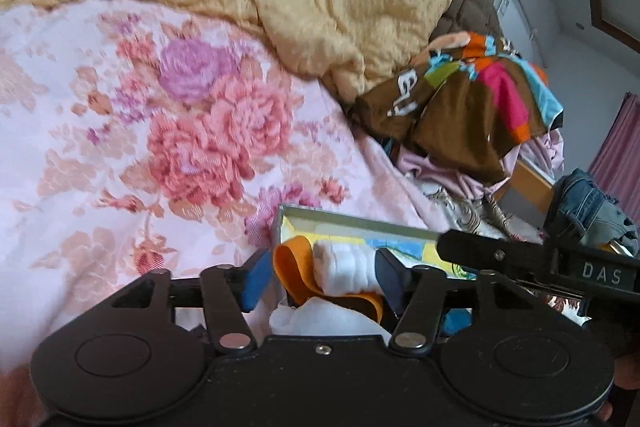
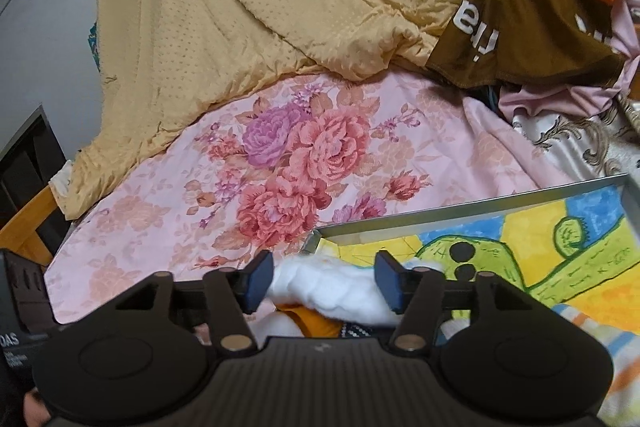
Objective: Organize soft objects
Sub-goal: 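Open the left tool over the tray while the right tool releases the towel there, then withdraw both open tools from the tray back over the bedspread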
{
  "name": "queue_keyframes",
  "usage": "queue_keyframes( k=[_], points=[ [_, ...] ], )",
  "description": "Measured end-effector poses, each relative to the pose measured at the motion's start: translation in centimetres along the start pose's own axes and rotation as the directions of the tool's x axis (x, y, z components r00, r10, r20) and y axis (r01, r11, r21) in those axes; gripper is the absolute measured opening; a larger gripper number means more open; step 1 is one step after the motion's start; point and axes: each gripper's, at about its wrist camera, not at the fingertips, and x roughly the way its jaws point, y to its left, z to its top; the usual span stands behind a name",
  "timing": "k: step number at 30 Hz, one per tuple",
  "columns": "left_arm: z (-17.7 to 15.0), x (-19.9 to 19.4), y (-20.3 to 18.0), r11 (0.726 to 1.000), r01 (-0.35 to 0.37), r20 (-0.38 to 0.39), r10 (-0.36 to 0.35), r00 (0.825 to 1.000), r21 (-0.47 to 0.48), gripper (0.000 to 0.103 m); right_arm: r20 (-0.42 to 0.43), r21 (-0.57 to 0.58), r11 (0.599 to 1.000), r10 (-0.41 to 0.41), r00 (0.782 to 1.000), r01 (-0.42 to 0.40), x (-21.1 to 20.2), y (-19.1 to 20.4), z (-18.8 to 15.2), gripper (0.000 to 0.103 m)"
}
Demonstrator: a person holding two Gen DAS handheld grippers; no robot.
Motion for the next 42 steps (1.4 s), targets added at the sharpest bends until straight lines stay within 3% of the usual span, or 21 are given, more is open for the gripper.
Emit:
queue_keyframes(
  k=[8, 11, 23, 34, 42],
  points=[
    [-0.6, -5.3, -1.9, 0.998, -0.019, 0.044, 0.016, 0.999, 0.066, 0.079, 0.035, -0.003, 1.000, 0.004, 0.999, -0.004, -4.7, -0.4, -1.2, 0.084],
    [-1.5, -6.7, -2.6, 0.996, -0.013, 0.029, 0.011, 1.000, 0.088, 0.079, 0.045, -0.002, 1.000, 0.006, 0.999, -0.006, -6.7, -0.4, -2.0, 0.088],
    [-6.1, -10.4, -4.5, 0.993, 0.020, -0.074, -0.012, 0.997, 0.116, 0.079, 0.051, 0.025, 1.000, 0.003, 0.999, -0.005, -12.4, -0.2, -5.1, 0.089],
    [-8.8, -15.2, -6.3, 0.992, 0.030, -0.038, -0.025, 0.999, 0.125, 0.080, 0.057, -0.042, 0.999, 0.012, 0.998, -0.009, -16.4, 1.0, -8.0, 0.094],
    [-10.6, -19.4, -7.7, 0.993, -0.011, -0.009, 0.012, 1.000, 0.116, 0.093, 0.067, -0.096, 0.995, 0.020, 0.998, -0.014, -19.7, 1.5, -10.3, 0.098]
  ],
)
